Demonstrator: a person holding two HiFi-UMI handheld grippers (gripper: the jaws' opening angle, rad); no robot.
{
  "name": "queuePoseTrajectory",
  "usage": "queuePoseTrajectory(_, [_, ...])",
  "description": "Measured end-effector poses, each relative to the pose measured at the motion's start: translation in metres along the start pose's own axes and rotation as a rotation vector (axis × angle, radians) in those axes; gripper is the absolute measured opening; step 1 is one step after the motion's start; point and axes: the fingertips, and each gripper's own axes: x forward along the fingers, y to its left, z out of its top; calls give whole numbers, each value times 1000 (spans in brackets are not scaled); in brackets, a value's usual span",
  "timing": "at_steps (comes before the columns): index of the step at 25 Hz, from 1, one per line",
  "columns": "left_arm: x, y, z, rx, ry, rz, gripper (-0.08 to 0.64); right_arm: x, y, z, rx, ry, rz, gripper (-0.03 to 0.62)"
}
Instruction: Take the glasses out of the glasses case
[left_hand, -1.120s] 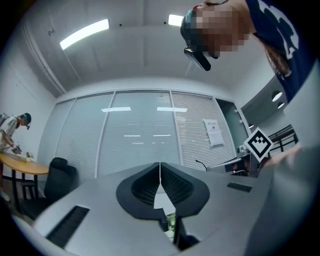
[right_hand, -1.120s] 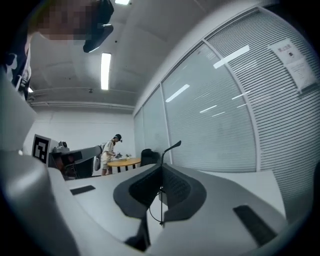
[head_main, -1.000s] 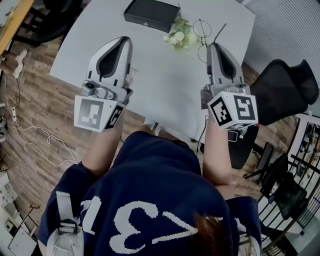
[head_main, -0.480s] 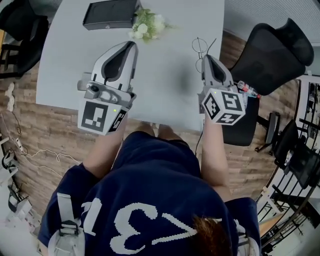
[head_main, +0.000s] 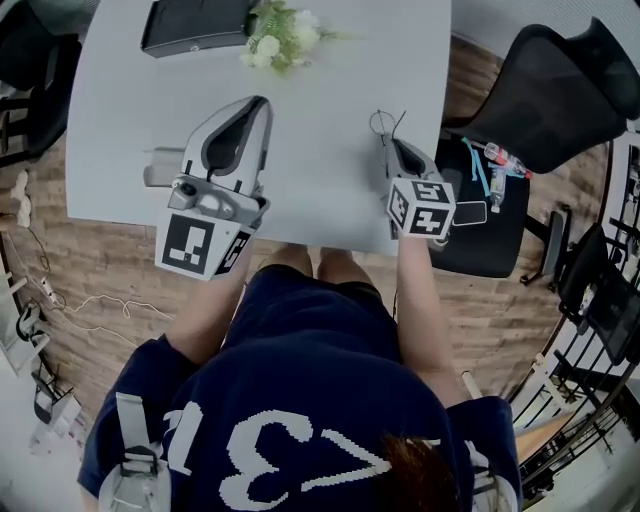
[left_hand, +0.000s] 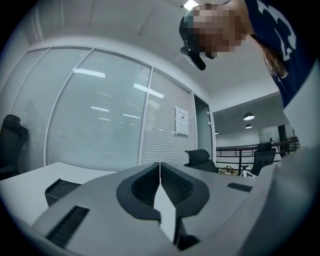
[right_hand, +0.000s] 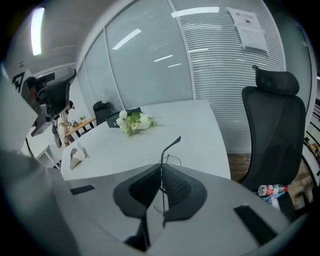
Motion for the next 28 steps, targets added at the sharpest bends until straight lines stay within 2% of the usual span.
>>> queuePoseTrajectory(3, [4,-1,0,-1,0,-7,20,8,0,-17,1,72,-7,49])
queuePoseTrajectory(4, [5,-1,1,0,-2,-10,20,8,0,-18,7,77,-4,98])
queuePoseTrajectory(6, [7,-1,5,4,-11,-12,20,4,-2,-8,17,45,-3,104])
queuePoseTrajectory(10, [11,0,21,21,-46,-9,20,-21,-8,53,-1,-134,-16,32])
queuePoseTrajectory(15, [11,2,52,51,-105,-7,20,-79,1,156,-11,-425,0,25])
queuePoseTrajectory(18, [9,4,72,72,-141,-2,20,-117,12,203,-39,-560,6,25])
queuePoseTrajectory(22, [5,7,96,100,-188,12,20,-153,24,242,-82,-667,20,25])
queuePoseTrajectory(28, [-8,16,107,112,-210,49,20,-177,43,263,-112,-734,46,25])
